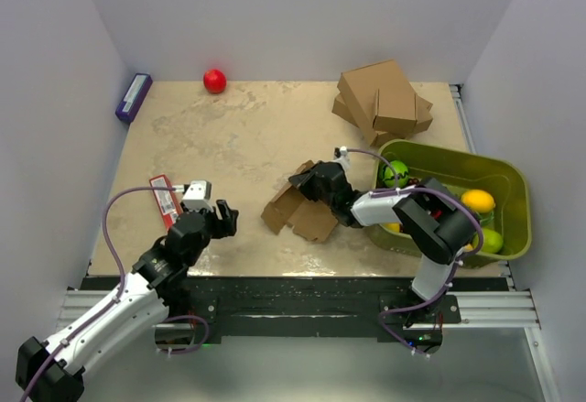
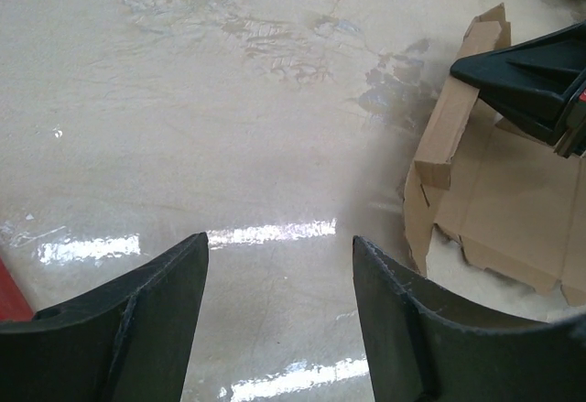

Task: Fold the paper box

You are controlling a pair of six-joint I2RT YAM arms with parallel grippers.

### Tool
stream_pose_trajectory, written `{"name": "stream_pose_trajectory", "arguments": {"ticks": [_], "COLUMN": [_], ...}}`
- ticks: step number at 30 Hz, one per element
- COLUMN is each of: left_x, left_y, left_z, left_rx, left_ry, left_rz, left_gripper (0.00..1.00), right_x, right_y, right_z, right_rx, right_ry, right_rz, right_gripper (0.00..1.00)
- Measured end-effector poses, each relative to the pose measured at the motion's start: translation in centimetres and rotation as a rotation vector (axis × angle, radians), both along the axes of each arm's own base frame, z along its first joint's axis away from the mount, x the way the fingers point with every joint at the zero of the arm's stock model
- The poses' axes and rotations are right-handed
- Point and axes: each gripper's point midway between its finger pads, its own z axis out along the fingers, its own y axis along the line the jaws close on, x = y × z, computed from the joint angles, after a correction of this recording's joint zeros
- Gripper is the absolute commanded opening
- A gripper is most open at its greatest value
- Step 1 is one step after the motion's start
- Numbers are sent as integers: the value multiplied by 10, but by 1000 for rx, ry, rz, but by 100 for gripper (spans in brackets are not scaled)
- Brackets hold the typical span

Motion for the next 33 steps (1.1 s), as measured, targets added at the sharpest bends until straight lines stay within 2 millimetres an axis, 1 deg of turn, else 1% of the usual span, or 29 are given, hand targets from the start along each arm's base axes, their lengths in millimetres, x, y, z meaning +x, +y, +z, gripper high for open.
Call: {"name": "stream_pose_trajectory", "arguments": {"ticks": [3,9,11,13,15,17,19,20,22,24,25,27,30,33], "left_x": [0,0,0,0,1,2,5,7,9,12,13,15,17,17], "left_y": [-1,-5,-6,-7,-9,-10,-8,-6,0,5,8,13,16,12], "left_z": [-1,-3,-3,-4,-4,-2,0,1,2,4,7,10,12,4], "left_rx": [4,9,9,8,8,5,0,-2,-9,-20,-29,-38,-46,-47], "left_ry": [1,10,12,15,20,18,14,11,9,3,-4,-15,-22,-6], "left_rz": [-8,-28,-33,-38,-42,-43,-33,-21,5,31,46,68,78,58], "left_gripper": [68,68,69,69,69,69,69,70,70,70,70,70,70,70], "right_x": [0,1,2,3,1,-3,-9,-13,-15,-18,-19,-19,-21,-24], "right_y": [-12,-35,-39,-39,-35,-25,-9,4,21,37,41,45,44,42], "right_z": [-2,3,4,6,8,12,20,27,36,41,41,38,30,22], "right_rx": [-7,-16,-18,-11,-4,6,25,46,81,116,130,146,175,204], "right_ry": [5,5,5,4,0,-10,-24,-38,-64,-88,-95,-105,-131,-152], "right_rz": [-20,-59,-67,-62,-52,-28,10,41,76,115,128,138,145,158], "right_gripper": [0,0,0,0,0,0,0,0,0,0,0,0,0,0]}}
